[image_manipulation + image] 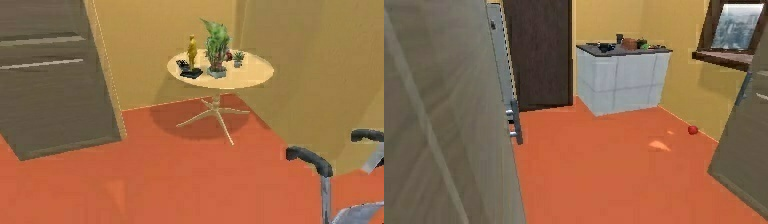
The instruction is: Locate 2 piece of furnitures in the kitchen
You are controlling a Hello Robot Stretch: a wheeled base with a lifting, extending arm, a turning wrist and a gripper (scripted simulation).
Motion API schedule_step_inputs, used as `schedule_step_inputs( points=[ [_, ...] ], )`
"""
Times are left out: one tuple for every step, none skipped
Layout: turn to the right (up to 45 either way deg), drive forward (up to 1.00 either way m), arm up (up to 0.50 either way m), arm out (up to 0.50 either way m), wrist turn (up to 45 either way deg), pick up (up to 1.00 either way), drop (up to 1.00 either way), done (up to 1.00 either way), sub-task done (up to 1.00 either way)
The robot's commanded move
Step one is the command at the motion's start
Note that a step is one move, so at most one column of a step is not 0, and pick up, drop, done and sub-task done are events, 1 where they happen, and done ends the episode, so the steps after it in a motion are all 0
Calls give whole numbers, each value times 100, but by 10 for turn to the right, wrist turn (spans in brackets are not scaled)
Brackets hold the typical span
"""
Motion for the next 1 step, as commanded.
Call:
schedule_step_inputs(
  points=[
    [-30, 0, 0, 0, 0, 0, 0, 0, 0]
  ],
)
